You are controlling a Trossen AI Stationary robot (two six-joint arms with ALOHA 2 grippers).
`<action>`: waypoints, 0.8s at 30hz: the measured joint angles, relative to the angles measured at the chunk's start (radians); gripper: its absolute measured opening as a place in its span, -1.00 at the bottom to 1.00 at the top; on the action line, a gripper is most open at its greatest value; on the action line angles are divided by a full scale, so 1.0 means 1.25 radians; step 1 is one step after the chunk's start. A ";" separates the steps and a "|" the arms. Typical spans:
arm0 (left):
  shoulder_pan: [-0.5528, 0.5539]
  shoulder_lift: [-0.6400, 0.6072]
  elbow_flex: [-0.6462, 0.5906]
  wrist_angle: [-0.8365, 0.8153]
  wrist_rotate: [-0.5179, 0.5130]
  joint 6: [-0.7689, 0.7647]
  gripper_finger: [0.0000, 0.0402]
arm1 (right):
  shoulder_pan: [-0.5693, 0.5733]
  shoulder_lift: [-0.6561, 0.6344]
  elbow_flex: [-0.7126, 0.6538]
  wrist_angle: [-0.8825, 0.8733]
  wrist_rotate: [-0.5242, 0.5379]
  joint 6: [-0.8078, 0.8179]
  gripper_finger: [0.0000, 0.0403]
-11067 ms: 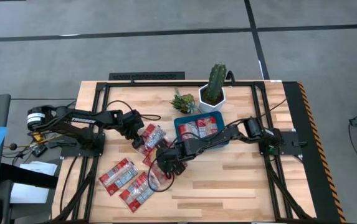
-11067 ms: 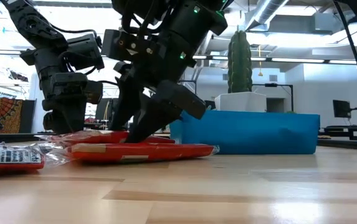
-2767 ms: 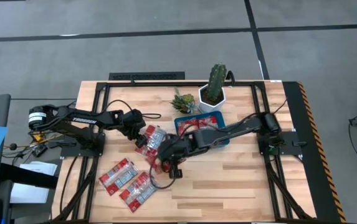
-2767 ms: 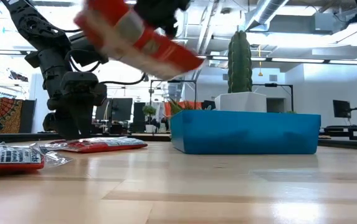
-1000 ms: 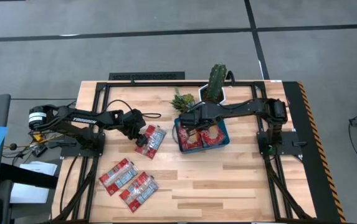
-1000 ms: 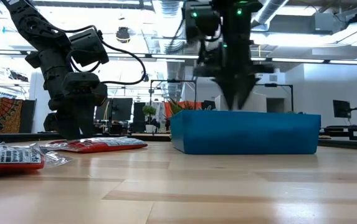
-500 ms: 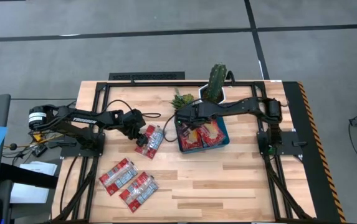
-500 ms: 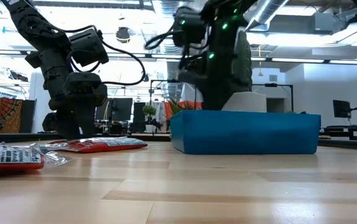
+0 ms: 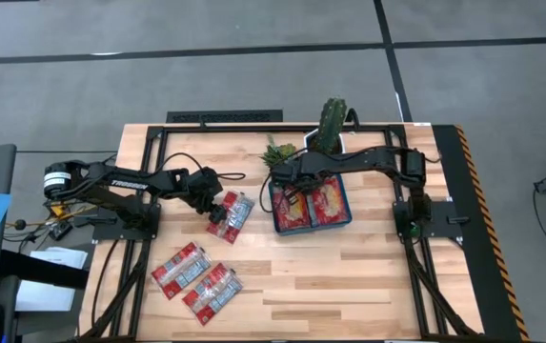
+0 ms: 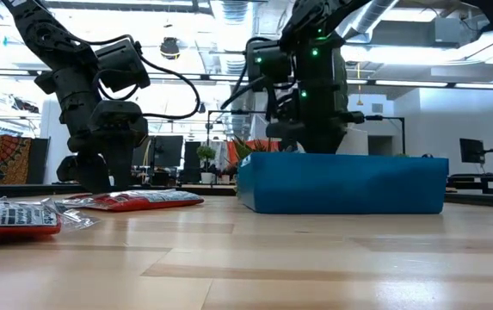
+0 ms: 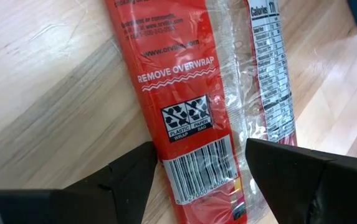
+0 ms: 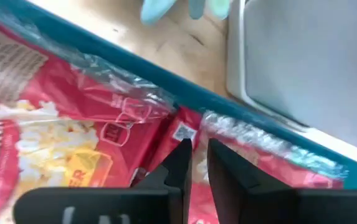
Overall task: Sort popcorn bags into baskets
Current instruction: Put the red popcorn bag into the blue container
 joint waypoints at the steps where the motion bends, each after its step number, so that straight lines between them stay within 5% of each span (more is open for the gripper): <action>1: 0.000 0.000 0.000 0.001 -0.001 -0.002 0.23 | 0.001 -0.004 0.000 -0.003 -0.003 0.000 -0.64; 11: 0.000 -0.009 0.000 -0.072 0.050 0.046 0.23 | 0.061 -0.042 0.113 -0.049 0.010 -0.068 -0.65; 15: -0.001 -0.032 0.001 -0.153 -0.038 0.012 0.23 | 0.109 -0.074 0.155 -0.085 0.070 -0.046 -0.65; 24: -0.090 -0.030 -0.002 -0.020 -0.205 -0.074 0.23 | 0.204 -0.119 0.160 -0.082 0.128 0.014 -0.65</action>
